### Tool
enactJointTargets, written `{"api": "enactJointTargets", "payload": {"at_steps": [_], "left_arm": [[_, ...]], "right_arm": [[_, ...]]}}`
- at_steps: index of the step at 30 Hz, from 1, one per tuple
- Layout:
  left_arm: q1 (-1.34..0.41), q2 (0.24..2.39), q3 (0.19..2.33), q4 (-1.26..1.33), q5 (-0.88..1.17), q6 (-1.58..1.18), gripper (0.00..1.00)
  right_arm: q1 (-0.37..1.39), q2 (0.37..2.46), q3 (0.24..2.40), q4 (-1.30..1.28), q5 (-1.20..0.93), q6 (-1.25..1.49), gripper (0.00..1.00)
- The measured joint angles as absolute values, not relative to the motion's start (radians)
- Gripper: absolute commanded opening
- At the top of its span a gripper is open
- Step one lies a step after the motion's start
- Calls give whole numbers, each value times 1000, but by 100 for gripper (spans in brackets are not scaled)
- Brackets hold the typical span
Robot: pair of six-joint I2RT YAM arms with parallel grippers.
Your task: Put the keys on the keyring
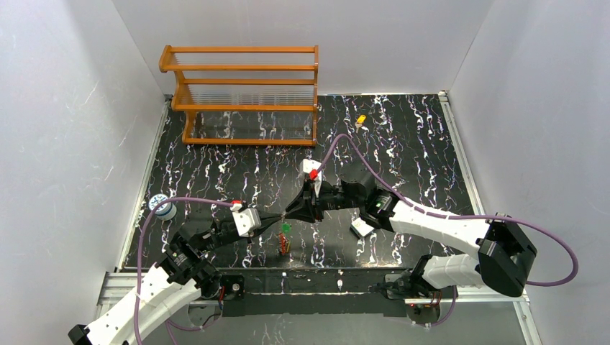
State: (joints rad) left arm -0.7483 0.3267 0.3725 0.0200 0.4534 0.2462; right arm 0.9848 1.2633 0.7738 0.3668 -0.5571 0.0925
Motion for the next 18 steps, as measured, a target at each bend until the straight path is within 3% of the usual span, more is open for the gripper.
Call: {"api": "enactJointTargets", "payload": {"at_steps": [4,11,15,18], "left_arm": [[-748,327,373,20,453,246,0],[-748,328,373,19,453,246,0],[-748,328,373,22,453,247,0],[-748,329,373,22,452,247,0]], "right_arm": [[989,1264,775,344,-542,77,27],[991,1267,776,342,-526,64,36],[991,1267,774,357,-530,62,28],[991,1267,773,370,-533,59,28]]}}
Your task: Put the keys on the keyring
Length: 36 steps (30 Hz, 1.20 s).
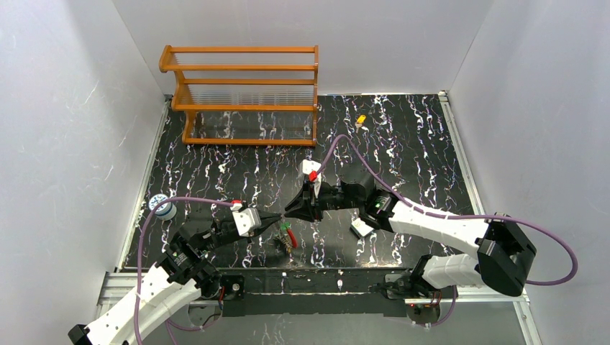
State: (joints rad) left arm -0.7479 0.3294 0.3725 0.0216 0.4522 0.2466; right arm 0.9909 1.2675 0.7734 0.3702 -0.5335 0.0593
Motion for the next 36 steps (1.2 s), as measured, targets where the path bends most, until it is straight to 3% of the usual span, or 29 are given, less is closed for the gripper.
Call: {"api": "enactJointTargets", "payload": {"at_steps": [7,18,20,26,36], "left_arm": [[-748,331,373,22,455,246,0],[-748,331,373,22,462,242,0],[-748,331,373,22,463,242,0],[-748,331,373,22,459,243,0],[-748,339,373,25,458,242,0]], "right_arm": [[991,1276,768,413,-577,50,38],[992,1307,754,471,-632,25,38],[992,1308,752,471,-631,19,34],[994,1307,728,459,-616,-16,1],[1002,1287,728,421,-593,-70,1]]}}
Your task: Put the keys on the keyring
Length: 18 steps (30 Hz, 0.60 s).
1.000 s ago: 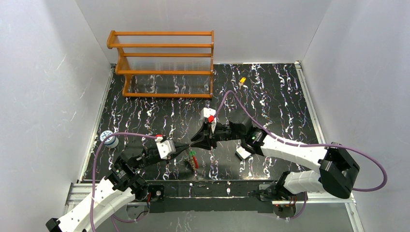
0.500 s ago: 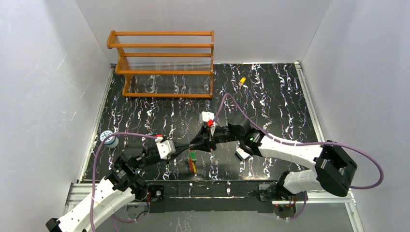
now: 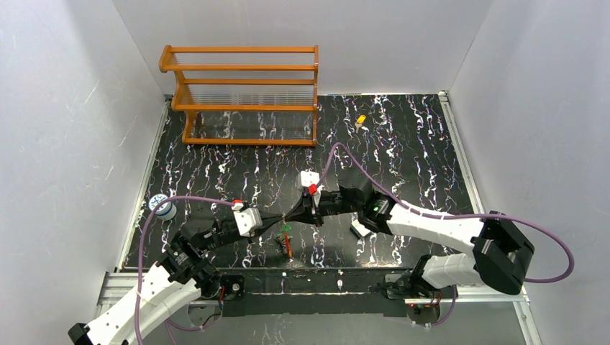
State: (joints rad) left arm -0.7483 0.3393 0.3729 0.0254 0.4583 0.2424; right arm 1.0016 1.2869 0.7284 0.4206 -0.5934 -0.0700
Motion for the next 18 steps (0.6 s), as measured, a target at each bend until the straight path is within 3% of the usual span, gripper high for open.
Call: {"api": "enactJointTargets", "payload": {"at_steps": [2,6,18], "left_arm": [[-748,345,373,30,460,242,3],[-749,360,373,35,463,245,27],[-748,381,373,31,450,246,31]], "right_arm": [[1004,1276,730,399,-582,-87,1],[1008,1263,757,316,-559,-130,1],[999,1337,1045,-173,-502,-287,1]]}}
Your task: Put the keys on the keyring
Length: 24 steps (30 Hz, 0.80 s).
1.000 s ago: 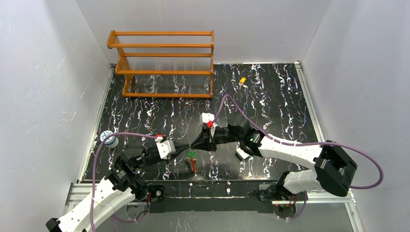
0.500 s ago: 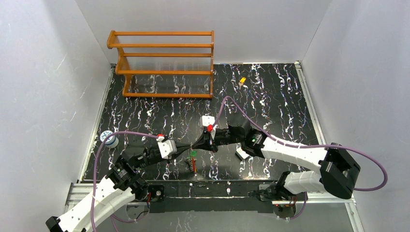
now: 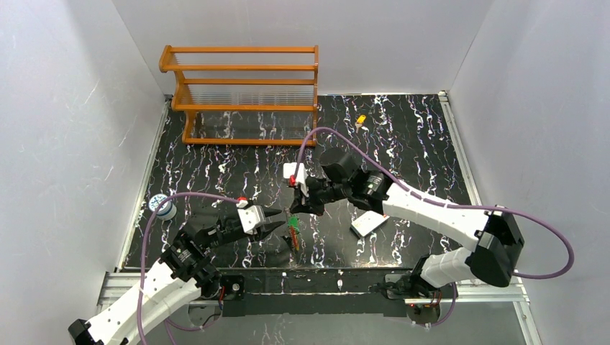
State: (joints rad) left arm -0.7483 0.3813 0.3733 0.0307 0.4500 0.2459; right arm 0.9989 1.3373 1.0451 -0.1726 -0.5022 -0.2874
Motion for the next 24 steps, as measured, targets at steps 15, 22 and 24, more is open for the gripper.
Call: {"api": "enactJointTargets", "payload": {"at_steps": [15,22,24], "left_arm": [[-748,470,384,-18,435,259,28],[-748,503,393,-27,449,262,28],[-748,508,393,-27,455,262,28]], "right_arm": [[1100,1464,1184,-460,-364,-358,1],[1107,1465,1188,-469,-360,-357,1],[1108,1467,1188,-471,-360,-355,1]]}}
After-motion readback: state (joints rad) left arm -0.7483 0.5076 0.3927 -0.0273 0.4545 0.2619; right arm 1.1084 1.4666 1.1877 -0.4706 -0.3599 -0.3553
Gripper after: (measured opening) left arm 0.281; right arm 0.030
